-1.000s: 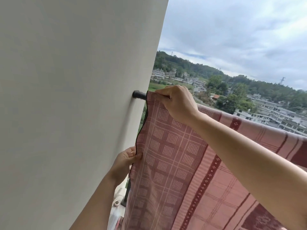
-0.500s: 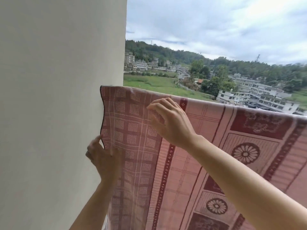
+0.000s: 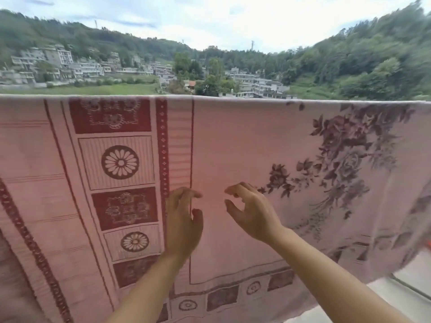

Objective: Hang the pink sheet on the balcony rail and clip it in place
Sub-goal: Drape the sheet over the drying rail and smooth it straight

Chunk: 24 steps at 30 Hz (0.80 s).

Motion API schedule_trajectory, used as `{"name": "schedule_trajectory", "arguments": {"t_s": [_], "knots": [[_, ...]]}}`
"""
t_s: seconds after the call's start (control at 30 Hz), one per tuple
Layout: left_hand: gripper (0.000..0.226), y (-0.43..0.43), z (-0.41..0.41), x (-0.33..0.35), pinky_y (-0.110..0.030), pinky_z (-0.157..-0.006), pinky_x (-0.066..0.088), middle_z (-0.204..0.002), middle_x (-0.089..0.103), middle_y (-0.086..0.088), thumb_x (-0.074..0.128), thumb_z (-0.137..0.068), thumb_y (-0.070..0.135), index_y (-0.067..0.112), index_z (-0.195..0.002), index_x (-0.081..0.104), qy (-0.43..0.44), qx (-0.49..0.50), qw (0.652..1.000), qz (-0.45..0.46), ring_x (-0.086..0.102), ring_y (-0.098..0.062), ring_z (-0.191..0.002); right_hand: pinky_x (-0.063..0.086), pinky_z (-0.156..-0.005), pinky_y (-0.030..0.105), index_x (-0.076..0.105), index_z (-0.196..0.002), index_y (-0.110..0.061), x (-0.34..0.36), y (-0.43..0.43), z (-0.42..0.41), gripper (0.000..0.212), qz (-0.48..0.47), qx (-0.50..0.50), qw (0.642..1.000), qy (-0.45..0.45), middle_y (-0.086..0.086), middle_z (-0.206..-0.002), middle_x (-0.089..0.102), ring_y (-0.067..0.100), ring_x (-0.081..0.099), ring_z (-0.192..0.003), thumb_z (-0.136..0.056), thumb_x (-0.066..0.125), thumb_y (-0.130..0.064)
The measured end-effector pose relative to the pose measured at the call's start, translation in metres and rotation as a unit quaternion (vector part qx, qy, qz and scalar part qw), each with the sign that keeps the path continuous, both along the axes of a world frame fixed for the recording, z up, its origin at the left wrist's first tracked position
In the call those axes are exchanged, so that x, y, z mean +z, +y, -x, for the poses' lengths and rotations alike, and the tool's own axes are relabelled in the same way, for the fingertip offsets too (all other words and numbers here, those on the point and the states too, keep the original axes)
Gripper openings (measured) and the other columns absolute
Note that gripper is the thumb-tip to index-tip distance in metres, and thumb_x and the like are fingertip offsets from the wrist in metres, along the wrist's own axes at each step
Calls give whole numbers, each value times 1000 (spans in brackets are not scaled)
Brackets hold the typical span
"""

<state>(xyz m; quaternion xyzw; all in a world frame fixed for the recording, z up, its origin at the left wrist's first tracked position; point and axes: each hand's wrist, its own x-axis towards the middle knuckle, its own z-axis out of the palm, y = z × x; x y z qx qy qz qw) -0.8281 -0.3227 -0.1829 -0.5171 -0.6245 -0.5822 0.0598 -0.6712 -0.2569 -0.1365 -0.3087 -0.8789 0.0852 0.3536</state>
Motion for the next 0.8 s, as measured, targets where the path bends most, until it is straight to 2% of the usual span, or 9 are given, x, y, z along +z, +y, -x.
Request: {"name": "schedule_trajectory", "arguments": {"t_s": [0.1, 0.2, 0.37, 0.5, 0.6, 0.7, 0.8], "knots": [[37, 50, -98, -9, -19, -87, 41, -105, 48, 2, 52, -73, -13, 21, -89, 54, -63, -53, 995, 62, 48, -19, -108, 50, -76, 30, 64, -111, -11, -20, 29, -108, 25, 30, -67, 997, -10, 2, -103, 66, 18, 62, -91, -88, 62, -22], [30, 97, -195, -20, -24, -82, 34, -105, 47, 1, 50, -77, -7, 21, -88, 54, -72, -103, 982, 141, 47, -19, -104, 49, -80, 30, 61, -115, -13, -35, 54, -212, 28, 60, -128, 989, -43, 1, -108, 63, 18, 60, -97, -90, 58, -26], [23, 167, -321, -28, -14, -74, 35, -113, 50, -4, 49, -83, -2, 17, -92, 60, -52, -202, 957, 202, 51, -15, -94, 42, -76, 26, 58, -117, -13, -46, 92, -346, 29, 114, -231, 965, -57, 1, -109, 60, 18, 58, -98, -92, 56, -27], [32, 227, -414, -40, -23, -81, 33, -112, 55, -2, 46, -79, -4, 23, -89, 60, -4, -261, 936, 237, 49, -18, -107, 44, -79, 31, 58, -116, -14, -63, 125, -433, 29, 169, -311, 935, -38, 0, -109, 59, 19, 58, -98, -91, 53, -27], [37, 280, -479, -52, -22, -83, 30, -119, 59, -5, 45, -77, -3, 18, -100, 65, 53, -280, 924, 255, 44, -23, -117, 45, -82, 33, 56, -117, -15, -78, 158, -493, 30, 202, -353, 913, -41, 0, -110, 57, 20, 57, -96, -91, 53, -29], [39, 337, -543, -62, -25, -90, 32, -125, 57, -3, 45, -80, -2, 16, -109, 64, 70, -307, 911, 268, 39, -21, -122, 46, -88, 35, 53, -122, -15, -91, 202, -554, 36, 240, -390, 888, -50, 0, -116, 55, 19, 55, -99, -90, 52, -30], [38, 400, -607, -69, -23, -88, 31, -128, 55, -1, 46, -82, 0, 17, -111, 62, 81, -336, 895, 281, 37, -19, -125, 47, -90, 39, 53, -118, -16, -95, 256, -618, 31, 275, -424, 862, -46, 2, -115, 55, 22, 56, -101, -90, 50, -29]]}}
